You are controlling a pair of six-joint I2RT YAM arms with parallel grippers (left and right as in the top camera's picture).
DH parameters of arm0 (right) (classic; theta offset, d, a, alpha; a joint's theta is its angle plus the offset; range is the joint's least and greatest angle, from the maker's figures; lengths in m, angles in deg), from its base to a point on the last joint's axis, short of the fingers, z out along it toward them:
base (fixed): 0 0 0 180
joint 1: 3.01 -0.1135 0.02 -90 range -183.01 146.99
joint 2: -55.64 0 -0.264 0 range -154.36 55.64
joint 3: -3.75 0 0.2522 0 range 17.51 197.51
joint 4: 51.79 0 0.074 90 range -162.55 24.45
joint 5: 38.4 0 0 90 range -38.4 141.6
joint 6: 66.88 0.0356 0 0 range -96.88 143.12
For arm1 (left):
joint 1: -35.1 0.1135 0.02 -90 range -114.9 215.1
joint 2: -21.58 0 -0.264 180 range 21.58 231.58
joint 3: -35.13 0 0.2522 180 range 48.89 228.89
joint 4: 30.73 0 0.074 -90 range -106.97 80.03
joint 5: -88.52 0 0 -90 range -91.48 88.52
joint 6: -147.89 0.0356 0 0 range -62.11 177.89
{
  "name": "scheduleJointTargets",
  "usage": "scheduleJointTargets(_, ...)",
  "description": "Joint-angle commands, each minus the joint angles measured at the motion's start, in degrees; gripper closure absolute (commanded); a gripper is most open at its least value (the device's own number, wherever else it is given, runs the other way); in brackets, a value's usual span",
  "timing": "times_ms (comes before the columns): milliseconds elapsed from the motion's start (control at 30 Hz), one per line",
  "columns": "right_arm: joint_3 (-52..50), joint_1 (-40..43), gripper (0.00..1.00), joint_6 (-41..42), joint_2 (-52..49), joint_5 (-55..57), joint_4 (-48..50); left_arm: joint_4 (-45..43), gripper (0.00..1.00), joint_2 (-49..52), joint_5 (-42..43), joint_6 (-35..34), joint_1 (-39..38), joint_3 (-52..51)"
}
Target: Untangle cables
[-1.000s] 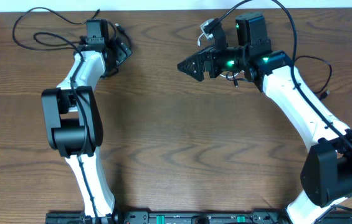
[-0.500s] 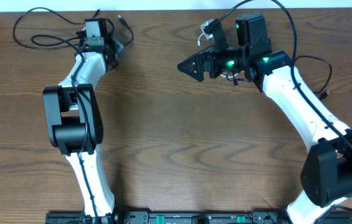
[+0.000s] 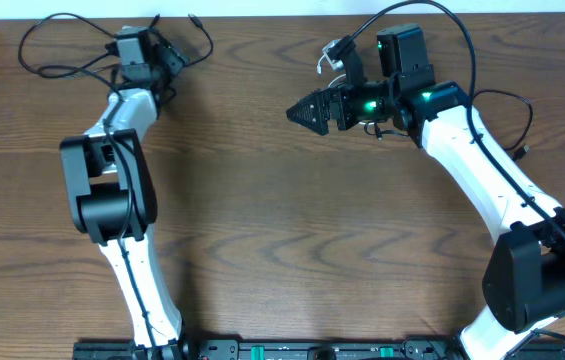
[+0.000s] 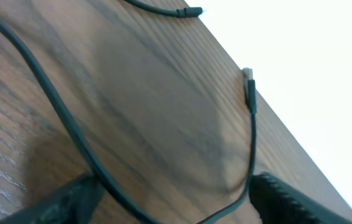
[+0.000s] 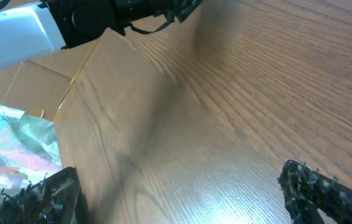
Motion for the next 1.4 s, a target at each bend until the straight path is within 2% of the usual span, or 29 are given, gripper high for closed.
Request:
scheduleJointTargets(0, 0.0, 0.5, 0.01, 0.4, 1.3, -0.2, 0.0, 0.9, 0.09, -4.5, 7.0, 0.0, 0.1, 1.3)
scheduleJointTargets(133, 0.0, 2.2, 0.01, 4.0, 1.3, 3.9, -0.4, 6.9, 0.05, -8.7, 11.1, 0.0, -0.5, 1.3)
scheduleJointTargets(267, 0.0, 4.9, 0.01, 13.0, 1.3, 14.5, -2.3, 12.3, 0.04, -11.3, 20.6, 0.0, -1.7, 1.3)
scheduleJointTargets(400, 0.0, 8.7, 0.01, 18.0, 1.3, 22.1, -5.0, 18.4, 0.04, -11.3, 28.7, 0.1, -3.9, 1.1)
scheduleJointTargets(533, 0.0, 12.7, 0.01, 18.9, 1.3, 28.7, -9.1, 26.3, 0.04, -11.0, 28.5, 10.0, -7.5, 0.9)
scheduleJointTargets(633, 0.0, 14.7, 0.01, 19.5, 1.1, 43.4, -14.4, 30.8, 0.04, -11.0, 25.3, 17.6, -10.6, 0.8)
scheduleJointTargets(733, -0.1, 16.7, 0.01, 24.8, 1.1, 57.4, -20.1, 34.0, 0.04, -11.0, 19.5, 18.7, -13.3, 0.8)
scheduleJointTargets(833, -0.1, 18.8, 0.01, 27.7, 1.1, 64.2, -23.7, 35.4, 0.04, -11.0, 15.7, 18.7, -15.1, 0.8)
scheduleJointTargets(1033, -0.2, 24.0, 0.01, 27.7, 0.8, 65.9, -24.1, 35.9, 0.04, -11.0, 15.1, 18.7, -16.7, 0.8)
scheduleJointTargets(1200, -0.2, 28.9, 0.01, 27.4, -1.5, 66.6, -19.8, 36.3, 0.04, -11.0, 15.1, 18.7, -16.7, 0.8)
scheduleJointTargets(1300, -0.2, 31.6, 0.02, 27.4, -3.6, 62.6, -16.4, 36.8, 0.04, -11.0, 15.1, 18.7, -16.7, 0.8)
scheduleJointTargets(1367, -0.2, 32.9, 0.08, 26.5, -5.4, 56.9, -13.6, 37.1, 0.04, -11.0, 15.1, 18.7, -16.7, 0.8)
